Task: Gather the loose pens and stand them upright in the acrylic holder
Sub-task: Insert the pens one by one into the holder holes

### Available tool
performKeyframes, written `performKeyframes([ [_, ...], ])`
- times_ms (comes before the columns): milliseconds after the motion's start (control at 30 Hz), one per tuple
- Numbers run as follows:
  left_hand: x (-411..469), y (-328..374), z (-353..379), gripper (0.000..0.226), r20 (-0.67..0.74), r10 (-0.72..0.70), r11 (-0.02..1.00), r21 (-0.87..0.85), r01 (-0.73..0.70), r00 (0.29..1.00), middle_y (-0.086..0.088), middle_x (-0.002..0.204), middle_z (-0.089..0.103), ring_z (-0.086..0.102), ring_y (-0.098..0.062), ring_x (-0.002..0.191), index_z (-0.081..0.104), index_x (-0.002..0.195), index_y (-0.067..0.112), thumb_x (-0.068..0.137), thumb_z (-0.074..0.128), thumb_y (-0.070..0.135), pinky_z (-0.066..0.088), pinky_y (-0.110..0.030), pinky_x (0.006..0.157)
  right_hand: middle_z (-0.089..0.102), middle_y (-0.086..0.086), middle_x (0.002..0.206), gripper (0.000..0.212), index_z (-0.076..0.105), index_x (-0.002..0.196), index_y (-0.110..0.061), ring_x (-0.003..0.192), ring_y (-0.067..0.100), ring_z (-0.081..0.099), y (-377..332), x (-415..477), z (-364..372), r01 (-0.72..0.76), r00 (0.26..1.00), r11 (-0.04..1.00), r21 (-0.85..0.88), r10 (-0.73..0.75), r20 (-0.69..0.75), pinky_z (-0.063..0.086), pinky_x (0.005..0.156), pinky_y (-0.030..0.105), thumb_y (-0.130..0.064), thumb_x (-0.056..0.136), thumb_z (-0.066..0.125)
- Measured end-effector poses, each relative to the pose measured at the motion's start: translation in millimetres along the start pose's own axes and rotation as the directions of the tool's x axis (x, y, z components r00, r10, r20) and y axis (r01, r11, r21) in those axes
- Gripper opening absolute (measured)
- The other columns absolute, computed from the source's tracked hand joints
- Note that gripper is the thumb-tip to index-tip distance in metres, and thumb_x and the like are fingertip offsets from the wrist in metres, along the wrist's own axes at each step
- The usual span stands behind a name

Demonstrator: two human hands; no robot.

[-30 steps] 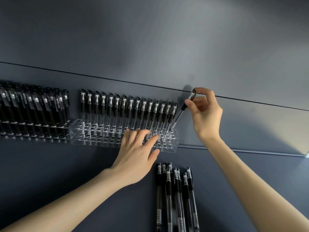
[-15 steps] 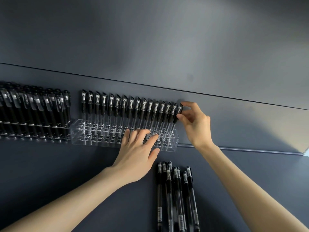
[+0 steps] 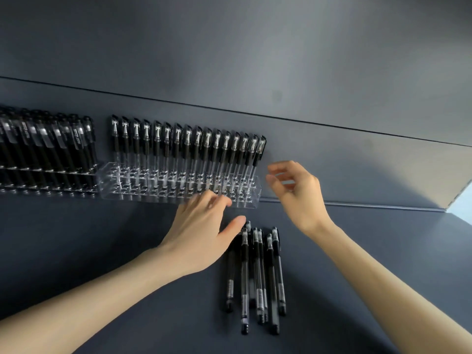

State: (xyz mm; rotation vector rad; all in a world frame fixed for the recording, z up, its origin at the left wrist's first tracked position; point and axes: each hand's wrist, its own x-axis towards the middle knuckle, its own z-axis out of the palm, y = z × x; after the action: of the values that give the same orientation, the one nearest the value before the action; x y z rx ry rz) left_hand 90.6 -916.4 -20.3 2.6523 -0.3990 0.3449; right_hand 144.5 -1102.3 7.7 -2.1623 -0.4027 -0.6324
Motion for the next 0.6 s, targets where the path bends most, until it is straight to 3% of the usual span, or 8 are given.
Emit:
performKeyframes([
  [100,-25.4,19.5,-5.9,0.064,0.085,-0.050,0.993,-0.099,0.059,0.995,0.011,0.125,0.044,0.039,-0.010,0.119,0.040,0.130,0.024,0.084,0.041,0.067,0.035,-0.028,0.099,0.061,-0.002,0.104,0.014,0.063,0.105,-0.018,0.095,0.006,0.059,-1.0,-28.1,-1.7,-0.008,0.970,0.998,-0.055,0.021,0.244,0.046,0.083,0.014,-0.020,0.091,0.061],
  [167,-36.2,24.5,-2.6,0.070,0.145,-0.070,0.994,-0.076,0.082,0.987,0.009,0.125,0.043,0.039,-0.010,0.120,0.037,0.130,0.021,0.080,0.047,0.069,0.037,-0.028,0.098,0.058,-0.003,0.118,0.029,0.059,0.119,-0.020,0.111,0.011,0.053,1.6,-42.3,0.9,0.026,0.923,0.990,-0.139,0.030,0.384,0.041,0.096,0.023,-0.030,0.093,0.057],
  [267,-39.6,23.4,2.9,0.069,0.175,-0.102,0.991,-0.072,0.116,0.979,0.006,0.128,0.042,0.041,-0.012,0.120,0.034,0.135,0.018,0.084,0.051,0.061,0.038,-0.026,0.097,0.050,-0.003,0.136,0.044,0.047,0.136,-0.022,0.126,0.018,0.042,5.7,-56.0,4.5,0.074,0.867,0.979,-0.190,0.031,0.497,0.031,0.104,0.025,-0.038,0.095,0.050],
  [400,-33.4,17.6,-0.1,0.062,0.222,-0.192,0.965,-0.136,0.225,0.956,0.008,0.108,0.054,0.054,-0.013,0.099,0.041,0.135,0.017,0.085,0.060,0.050,0.044,-0.027,0.086,0.041,-0.004,0.145,0.050,0.039,0.141,-0.023,0.134,0.023,0.031,8.4,-65.1,8.7,0.109,0.835,0.956,-0.273,0.061,0.548,0.025,0.111,0.038,-0.043,0.096,0.044],
  [533,-25.2,15.2,-4.8,0.038,0.259,-0.257,0.933,-0.184,0.309,0.931,-0.006,0.086,0.070,0.064,-0.021,0.084,0.063,0.098,0.008,0.079,0.070,0.041,0.050,-0.036,0.081,0.048,-0.003,0.136,0.048,0.044,0.135,-0.022,0.126,0.025,0.037,8.6,-65.2,12.2,0.099,0.855,0.960,-0.260,0.052,0.517,0.031,0.106,0.043,-0.046,0.093,0.047],
  [600,-20.8,13.6,-7.2,0.041,0.284,-0.281,0.906,-0.235,0.351,0.917,-0.014,0.082,0.070,0.062,-0.022,0.075,0.068,0.092,0.000,0.075,0.076,0.036,0.049,-0.033,0.076,0.049,-0.003,0.132,0.048,0.045,0.132,-0.022,0.123,0.024,0.038,9.8,-65.1,13.4,0.080,0.858,0.963,-0.258,0.065,0.510,0.033,0.104,0.043,-0.048,0.092,0.048],
])
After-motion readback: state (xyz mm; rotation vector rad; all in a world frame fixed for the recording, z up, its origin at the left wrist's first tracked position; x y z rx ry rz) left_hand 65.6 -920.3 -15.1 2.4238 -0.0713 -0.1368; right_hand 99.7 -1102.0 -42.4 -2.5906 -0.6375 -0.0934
